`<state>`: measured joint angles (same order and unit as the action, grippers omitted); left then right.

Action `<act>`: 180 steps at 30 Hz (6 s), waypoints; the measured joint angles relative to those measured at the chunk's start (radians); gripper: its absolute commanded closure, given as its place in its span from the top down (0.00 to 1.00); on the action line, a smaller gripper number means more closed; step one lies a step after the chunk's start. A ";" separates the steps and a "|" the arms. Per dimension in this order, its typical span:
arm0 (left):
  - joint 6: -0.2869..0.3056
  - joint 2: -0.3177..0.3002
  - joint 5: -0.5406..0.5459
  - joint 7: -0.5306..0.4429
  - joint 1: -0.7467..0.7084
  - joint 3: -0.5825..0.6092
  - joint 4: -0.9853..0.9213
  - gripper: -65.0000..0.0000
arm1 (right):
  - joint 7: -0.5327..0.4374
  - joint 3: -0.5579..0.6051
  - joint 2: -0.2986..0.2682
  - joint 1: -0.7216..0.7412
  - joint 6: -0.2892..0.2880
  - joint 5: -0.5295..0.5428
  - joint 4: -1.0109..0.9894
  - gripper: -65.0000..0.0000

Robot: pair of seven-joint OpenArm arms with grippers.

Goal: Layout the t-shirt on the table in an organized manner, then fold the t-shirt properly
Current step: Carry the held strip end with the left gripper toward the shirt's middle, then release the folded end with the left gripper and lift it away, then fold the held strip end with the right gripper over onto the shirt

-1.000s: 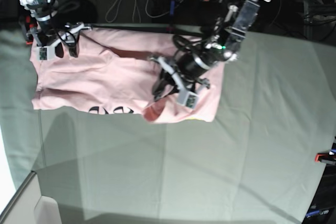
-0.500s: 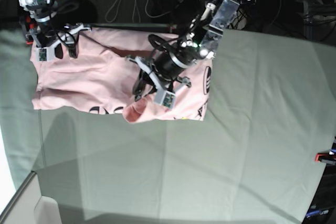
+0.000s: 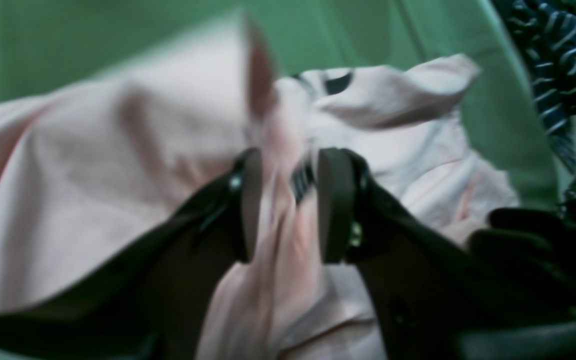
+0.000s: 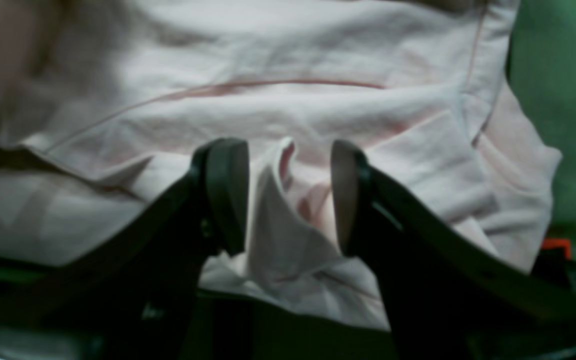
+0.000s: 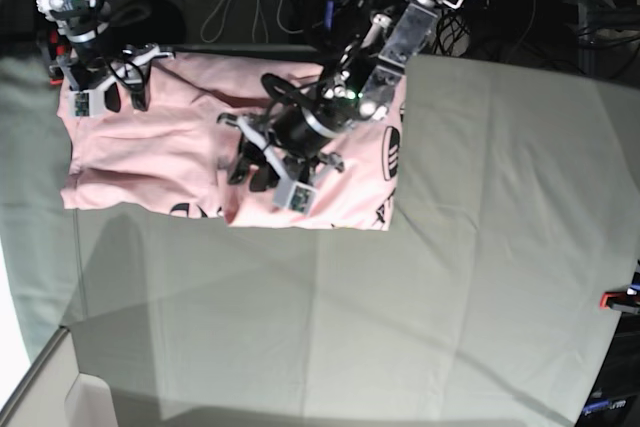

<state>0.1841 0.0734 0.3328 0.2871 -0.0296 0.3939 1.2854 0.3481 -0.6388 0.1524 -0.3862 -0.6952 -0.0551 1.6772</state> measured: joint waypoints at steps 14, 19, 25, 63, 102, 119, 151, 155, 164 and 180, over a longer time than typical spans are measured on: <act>-0.008 -0.131 0.005 -0.003 -0.090 -0.101 0.240 0.31 | 0.000 0.000 -0.002 -0.002 0.000 0.000 0.000 0.42; 0.000 -0.168 0.008 -0.002 -0.097 -0.108 0.134 0.31 | 0.000 0.000 0.003 -0.002 0.000 0.000 0.000 0.42; 0.001 -0.173 0.004 -0.001 -0.079 0.031 0.049 0.31 | 0.000 0.000 -0.002 0.000 0.000 0.000 0.000 0.42; 0.100 -0.287 0.248 -0.002 -0.179 -0.615 0.187 0.32 | 0.000 -0.156 -0.103 0.225 -0.003 -0.002 -0.172 0.68; 0.101 -0.278 0.248 0.001 -0.203 -0.665 0.193 0.32 | -0.026 -0.150 -0.163 0.304 0.007 -0.036 -0.435 0.00; 0.100 -0.301 0.248 0.000 -0.207 -0.668 0.196 0.32 | 0.007 0.038 -0.021 0.156 0.003 -0.065 0.054 0.00; 0.101 -0.298 0.249 0.001 -0.341 -0.883 0.299 0.32 | 0.006 0.708 -0.003 0.328 0.000 -0.253 -0.169 0.00; 0.101 -0.297 0.249 0.002 -0.347 -0.892 0.291 0.32 | 0.006 0.806 -0.010 0.328 0.000 -0.255 -0.182 0.00; 0.105 -0.297 0.248 0.001 -0.349 -0.890 0.294 0.32 | 0.003 0.832 -0.005 0.394 0.000 -0.252 -0.319 0.07; 0.104 -0.298 0.241 0.007 -0.329 -0.886 0.290 0.32 | 0.000 0.835 -0.002 0.300 -0.003 -0.248 0.018 0.66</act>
<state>0.2882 -0.2241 0.5739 0.2943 -0.3588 -0.4919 1.5749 0.3481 0.1959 0.1501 -0.0864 -0.6987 -0.3035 1.6955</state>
